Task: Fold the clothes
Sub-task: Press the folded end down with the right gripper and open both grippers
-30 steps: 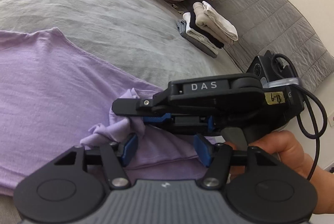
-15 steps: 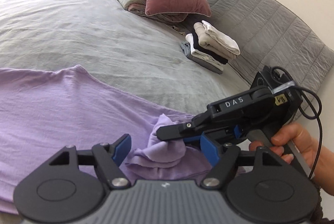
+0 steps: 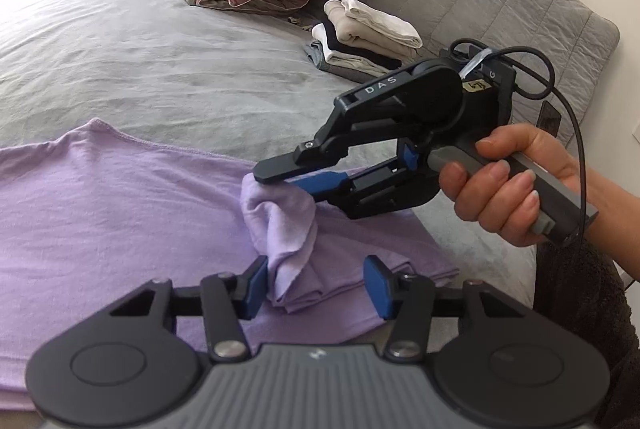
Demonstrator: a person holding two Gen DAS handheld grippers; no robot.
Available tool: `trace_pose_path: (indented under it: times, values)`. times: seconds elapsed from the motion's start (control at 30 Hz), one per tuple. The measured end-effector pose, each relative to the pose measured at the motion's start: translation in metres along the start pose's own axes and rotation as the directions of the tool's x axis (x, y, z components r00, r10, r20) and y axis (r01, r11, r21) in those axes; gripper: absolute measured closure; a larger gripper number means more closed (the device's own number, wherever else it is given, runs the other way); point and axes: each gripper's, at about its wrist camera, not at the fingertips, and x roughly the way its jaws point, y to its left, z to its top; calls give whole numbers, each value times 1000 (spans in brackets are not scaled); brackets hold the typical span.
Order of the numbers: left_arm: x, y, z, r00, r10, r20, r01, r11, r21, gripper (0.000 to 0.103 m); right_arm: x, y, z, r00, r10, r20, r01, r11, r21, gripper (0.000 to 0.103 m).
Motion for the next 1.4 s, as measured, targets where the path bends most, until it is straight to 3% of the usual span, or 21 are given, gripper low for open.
trace_pose_path:
  times: [0.1,0.27,0.3,0.4,0.47,0.7,0.93,1.1,1.4]
  values:
    - [1,-3,-1,999,42,-4,-42,999,22,68,-6,1,-6,1000,11,-4,-11,1000,-22,62]
    - [-3,-2,-2,997,74,8,-74,997,14,80,-8,5,-16,1000,-3,-17,1,994,-105,62]
    - [-4,-2,-2,997,77,12,-78,997,11,82,-6,6,-18,1000,-12,-22,9,992,-123,63]
    - [-10,-1,-3,995,93,30,-93,996,1,88,0,10,-21,999,-40,-29,35,986,-163,88]
    - [-16,2,-3,993,113,41,-112,993,-23,91,2,13,-20,999,-35,-19,32,986,-166,92]
    - [-39,29,-1,988,139,75,-122,973,-194,94,22,34,-11,1000,1,10,1,986,-165,95]
    - [-69,62,2,975,170,146,-99,912,-398,95,51,50,-5,1000,30,6,-29,986,-162,95]
    - [-98,85,-2,944,278,178,-155,850,-504,95,80,69,1,998,59,-15,-61,984,-166,95]
    - [-143,120,-9,853,493,173,-302,735,-607,95,138,97,0,993,87,-76,-100,976,-195,95]
